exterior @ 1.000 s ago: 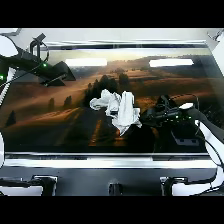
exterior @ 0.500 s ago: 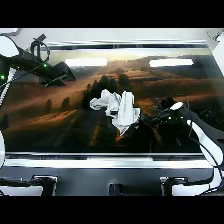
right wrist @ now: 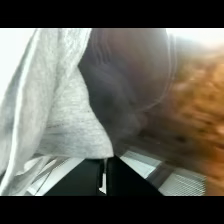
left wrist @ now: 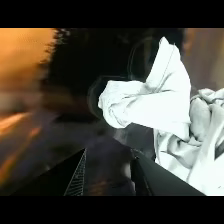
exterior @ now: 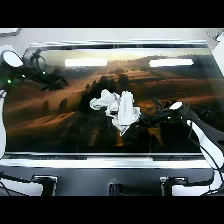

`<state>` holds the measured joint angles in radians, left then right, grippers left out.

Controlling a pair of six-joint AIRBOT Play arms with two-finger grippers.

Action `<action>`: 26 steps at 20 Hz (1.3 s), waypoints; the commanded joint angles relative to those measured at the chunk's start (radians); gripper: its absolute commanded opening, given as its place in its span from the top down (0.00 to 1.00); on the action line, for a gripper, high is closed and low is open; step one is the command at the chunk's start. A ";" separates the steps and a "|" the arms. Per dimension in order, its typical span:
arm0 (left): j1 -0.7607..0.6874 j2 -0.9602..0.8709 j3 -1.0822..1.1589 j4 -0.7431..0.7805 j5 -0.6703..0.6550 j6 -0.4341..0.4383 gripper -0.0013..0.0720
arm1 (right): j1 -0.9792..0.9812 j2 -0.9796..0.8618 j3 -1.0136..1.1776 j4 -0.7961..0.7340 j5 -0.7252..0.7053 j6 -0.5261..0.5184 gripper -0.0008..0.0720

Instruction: Fold the clothes and pants, and hang the long-sleeved shirts on hangers.

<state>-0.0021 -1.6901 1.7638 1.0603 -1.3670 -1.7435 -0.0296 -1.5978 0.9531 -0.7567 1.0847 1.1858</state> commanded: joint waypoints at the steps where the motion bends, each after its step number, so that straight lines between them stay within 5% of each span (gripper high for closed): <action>1: 0.008 -0.113 -0.077 -0.101 0.047 0.091 0.55 | 0.001 0.026 0.001 0.013 0.022 0.004 0.94; 5: -0.066 -0.247 -0.076 -0.206 0.071 0.190 0.49 | 0.001 0.046 0.001 0.015 0.072 0.005 0.94; 7: -0.098 -0.285 -0.076 -0.228 0.094 0.261 0.00 | 0.001 0.046 0.001 0.015 0.109 0.005 0.94; 10: -0.124 -0.299 -0.076 -0.263 0.139 0.332 0.00 | 0.001 0.046 0.001 0.015 0.135 0.005 0.94; 17: -0.137 -0.311 -0.076 -0.269 0.212 0.322 0.00 | 0.001 0.046 0.001 0.016 0.132 0.005 0.94; 19: -0.137 -0.323 -0.076 -0.268 0.231 0.296 0.27 | 0.001 0.046 0.001 0.018 0.137 0.005 0.94; 22: -0.137 -0.340 -0.076 -0.269 0.265 0.247 0.30 | 0.001 0.046 0.001 0.032 0.148 0.004 0.94; 26: -0.138 -0.342 -0.076 -0.269 0.287 0.232 0.77 | 0.001 0.058 0.001 0.042 0.145 0.003 0.94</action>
<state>-0.1387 -2.0274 1.6882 0.7918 -1.1030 -1.4952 -0.0296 -1.5471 0.9535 -0.7223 1.2278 1.1900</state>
